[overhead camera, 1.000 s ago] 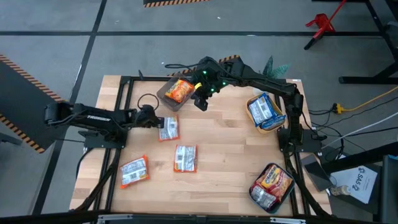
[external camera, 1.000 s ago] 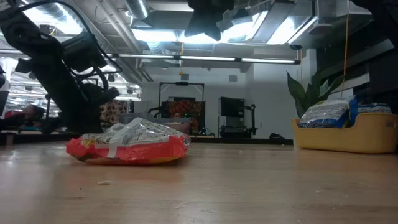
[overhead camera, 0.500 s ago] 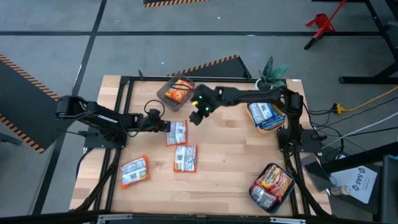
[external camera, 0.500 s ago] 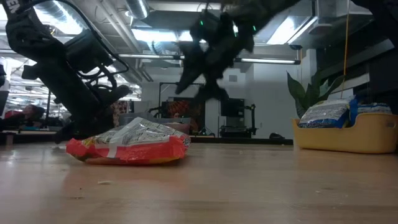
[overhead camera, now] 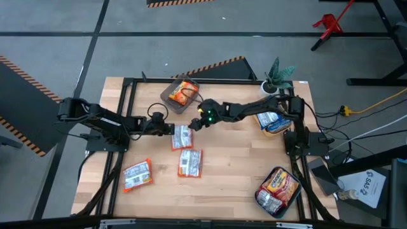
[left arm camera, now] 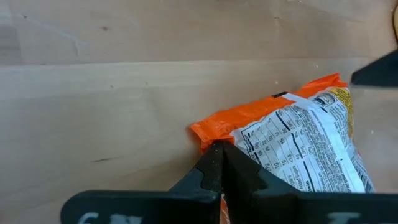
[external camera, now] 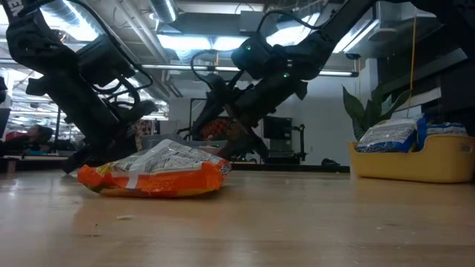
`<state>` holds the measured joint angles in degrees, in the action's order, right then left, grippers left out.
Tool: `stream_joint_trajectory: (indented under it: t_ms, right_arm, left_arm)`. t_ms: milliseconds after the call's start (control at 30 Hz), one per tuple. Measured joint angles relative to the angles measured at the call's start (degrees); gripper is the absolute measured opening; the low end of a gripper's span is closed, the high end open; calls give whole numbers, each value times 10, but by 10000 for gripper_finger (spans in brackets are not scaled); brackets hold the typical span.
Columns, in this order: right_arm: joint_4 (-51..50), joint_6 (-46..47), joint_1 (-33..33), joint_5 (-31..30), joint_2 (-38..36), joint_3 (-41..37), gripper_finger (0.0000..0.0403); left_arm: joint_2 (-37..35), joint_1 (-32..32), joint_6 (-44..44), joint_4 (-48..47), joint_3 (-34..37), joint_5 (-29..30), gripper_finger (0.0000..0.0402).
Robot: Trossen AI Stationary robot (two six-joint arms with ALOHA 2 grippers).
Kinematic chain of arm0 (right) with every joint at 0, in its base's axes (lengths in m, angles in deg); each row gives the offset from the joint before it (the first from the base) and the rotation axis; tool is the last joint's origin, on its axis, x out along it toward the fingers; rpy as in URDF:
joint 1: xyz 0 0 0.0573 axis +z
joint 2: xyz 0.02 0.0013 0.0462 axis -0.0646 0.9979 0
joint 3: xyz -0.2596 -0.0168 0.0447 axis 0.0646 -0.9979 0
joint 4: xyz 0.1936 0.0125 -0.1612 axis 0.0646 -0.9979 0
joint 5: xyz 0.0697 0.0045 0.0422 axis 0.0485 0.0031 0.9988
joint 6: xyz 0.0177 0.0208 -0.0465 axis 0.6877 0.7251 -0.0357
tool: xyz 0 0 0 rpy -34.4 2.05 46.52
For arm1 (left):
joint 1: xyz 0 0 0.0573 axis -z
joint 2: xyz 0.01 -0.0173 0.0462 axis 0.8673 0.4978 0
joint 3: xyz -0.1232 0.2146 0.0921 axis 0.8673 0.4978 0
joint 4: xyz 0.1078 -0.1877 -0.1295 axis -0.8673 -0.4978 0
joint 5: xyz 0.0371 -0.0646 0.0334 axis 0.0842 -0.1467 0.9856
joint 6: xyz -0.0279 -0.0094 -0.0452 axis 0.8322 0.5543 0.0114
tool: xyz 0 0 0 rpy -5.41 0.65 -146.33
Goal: Sort Maruchan noodles
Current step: Put the orange noodle pack into the gray bin
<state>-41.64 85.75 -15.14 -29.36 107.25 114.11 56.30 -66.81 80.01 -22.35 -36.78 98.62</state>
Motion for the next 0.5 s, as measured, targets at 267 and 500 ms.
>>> stream_joint_trajectory:
  t_ms: [267, 500]
  right_arm:
    - [34, 16, 21, -11, 39, 2, 326]
    - [118, 64, 25, 34, 75, 2, 326]
  left_arm:
    - [0, 3, 13, 1, 0, 4, 0]
    - [1, 4, 18, 2, 0, 9, 0]
